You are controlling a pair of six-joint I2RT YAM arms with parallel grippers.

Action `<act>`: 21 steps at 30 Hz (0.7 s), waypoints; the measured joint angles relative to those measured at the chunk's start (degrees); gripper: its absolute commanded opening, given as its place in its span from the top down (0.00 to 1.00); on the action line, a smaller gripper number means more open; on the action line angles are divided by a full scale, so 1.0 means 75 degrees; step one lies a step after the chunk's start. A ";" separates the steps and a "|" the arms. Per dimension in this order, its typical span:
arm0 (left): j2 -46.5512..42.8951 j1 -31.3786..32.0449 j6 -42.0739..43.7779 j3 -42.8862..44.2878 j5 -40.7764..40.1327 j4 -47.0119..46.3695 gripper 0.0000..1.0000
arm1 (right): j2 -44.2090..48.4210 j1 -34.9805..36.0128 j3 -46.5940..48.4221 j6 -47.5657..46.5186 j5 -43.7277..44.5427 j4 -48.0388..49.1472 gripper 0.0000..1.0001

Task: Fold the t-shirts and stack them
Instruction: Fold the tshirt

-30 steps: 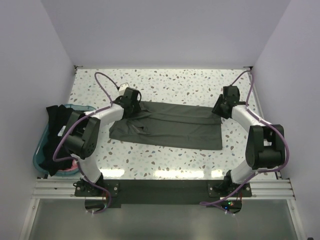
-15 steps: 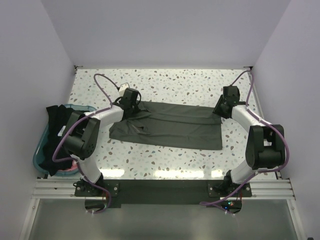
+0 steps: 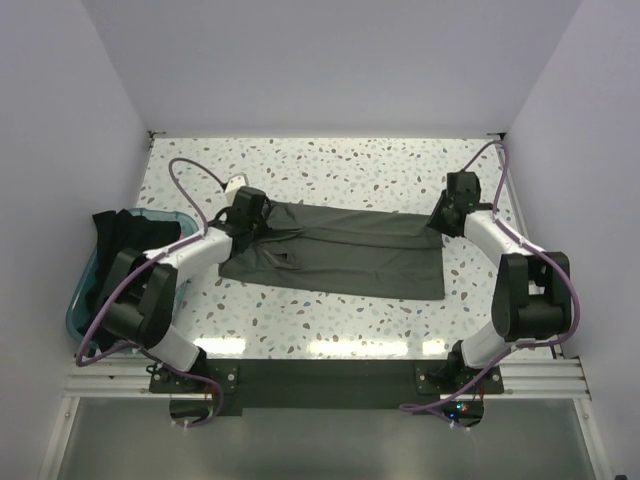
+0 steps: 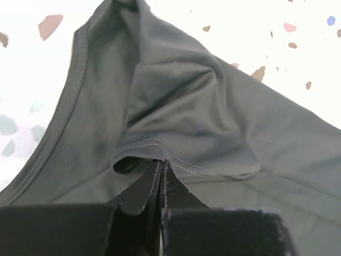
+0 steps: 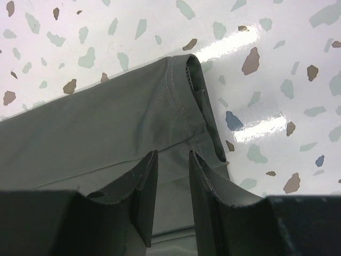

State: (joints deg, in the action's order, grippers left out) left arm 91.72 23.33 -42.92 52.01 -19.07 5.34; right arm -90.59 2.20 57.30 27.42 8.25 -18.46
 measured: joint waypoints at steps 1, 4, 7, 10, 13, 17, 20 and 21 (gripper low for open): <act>-0.0152 0.0000 0.0000 -0.0160 0.0000 -0.0020 1.00 | 0.0009 0.0000 0.0000 0.0000 0.0006 0.0000 0.66; -0.0490 0.0000 -0.0006 -0.0560 0.0006 -0.0023 1.00 | 0.0023 0.0000 0.0000 0.0000 0.0044 -0.0035 0.65; -0.0664 0.0000 -0.0026 -0.0982 0.0058 -0.0137 1.00 | 0.0032 0.0000 0.0000 0.0000 0.0160 -0.0064 0.61; -0.0673 0.0000 -0.0099 -0.1291 0.0143 -0.0181 1.00 | 0.0032 0.0000 0.0000 0.0000 0.0198 -0.0108 0.60; -0.0609 0.0000 -0.0143 -0.1332 0.0219 -0.0219 1.00 | 0.0029 0.0000 0.0000 -0.0003 0.0242 -0.0117 0.59; -0.0580 0.0000 -0.0149 -0.1329 0.0300 -0.0411 1.00 | -0.0105 0.0000 0.0017 -0.0009 0.0312 -0.0093 0.62; -0.0562 0.0000 -0.0146 -0.1320 0.0321 -0.0469 1.00 | -0.0469 0.0000 0.0105 -0.0003 0.0315 -0.0061 0.63; -0.0557 0.0000 -0.0146 -0.1317 0.0321 -0.0478 1.00 | -0.0595 0.0000 0.0119 0.0000 0.0315 -0.0041 0.63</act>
State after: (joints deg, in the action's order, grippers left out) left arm 87.55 23.33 -44.01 42.13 -16.67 1.76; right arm -95.04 2.20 58.19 27.42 10.61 -18.76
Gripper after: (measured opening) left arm 0.013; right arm 0.374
